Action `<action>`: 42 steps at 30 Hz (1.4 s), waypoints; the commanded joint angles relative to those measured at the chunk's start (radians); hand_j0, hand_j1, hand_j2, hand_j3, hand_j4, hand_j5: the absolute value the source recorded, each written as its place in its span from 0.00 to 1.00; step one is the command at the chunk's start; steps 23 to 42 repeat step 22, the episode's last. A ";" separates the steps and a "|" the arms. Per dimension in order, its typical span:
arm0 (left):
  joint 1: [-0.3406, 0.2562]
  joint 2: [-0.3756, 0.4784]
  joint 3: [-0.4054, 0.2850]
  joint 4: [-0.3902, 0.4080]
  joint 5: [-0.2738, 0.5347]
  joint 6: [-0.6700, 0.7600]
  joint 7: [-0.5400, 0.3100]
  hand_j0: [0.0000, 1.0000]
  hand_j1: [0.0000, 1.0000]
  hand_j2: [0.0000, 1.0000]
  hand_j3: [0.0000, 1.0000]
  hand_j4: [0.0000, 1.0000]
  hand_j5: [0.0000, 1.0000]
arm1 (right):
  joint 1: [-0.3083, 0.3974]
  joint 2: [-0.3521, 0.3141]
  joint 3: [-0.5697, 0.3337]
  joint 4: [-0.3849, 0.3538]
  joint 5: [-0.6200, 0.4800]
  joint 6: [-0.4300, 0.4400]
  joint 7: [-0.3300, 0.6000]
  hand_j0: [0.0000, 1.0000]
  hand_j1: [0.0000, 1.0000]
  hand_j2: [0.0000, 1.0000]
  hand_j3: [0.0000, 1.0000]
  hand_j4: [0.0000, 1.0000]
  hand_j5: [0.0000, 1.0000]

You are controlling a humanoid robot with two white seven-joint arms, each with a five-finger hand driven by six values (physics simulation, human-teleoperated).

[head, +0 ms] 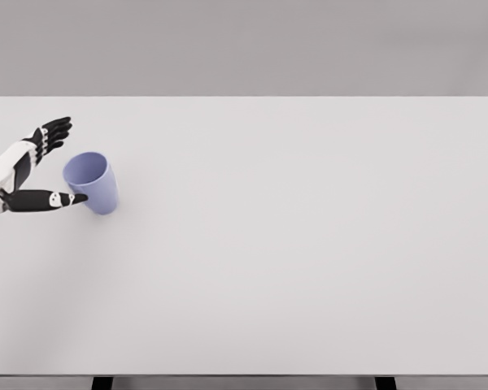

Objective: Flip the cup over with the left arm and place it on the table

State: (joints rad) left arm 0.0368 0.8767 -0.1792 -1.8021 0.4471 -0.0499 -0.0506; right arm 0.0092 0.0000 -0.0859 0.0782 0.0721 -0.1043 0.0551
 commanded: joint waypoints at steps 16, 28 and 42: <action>0.000 0.059 0.049 0.000 -0.002 -0.068 0.000 1.00 1.00 1.00 1.00 1.00 1.00 | 0.000 0.000 0.000 0.000 0.000 0.000 0.000 1.00 1.00 1.00 1.00 1.00 1.00; -0.003 0.087 0.067 0.000 -0.002 -0.070 0.001 1.00 1.00 1.00 1.00 1.00 1.00 | 0.000 0.000 0.000 0.000 0.000 0.000 0.000 1.00 1.00 1.00 1.00 1.00 1.00; -0.003 0.087 0.067 0.000 -0.002 -0.070 0.001 1.00 1.00 1.00 1.00 1.00 1.00 | 0.000 0.000 0.000 0.000 0.000 0.000 0.000 1.00 1.00 1.00 1.00 1.00 1.00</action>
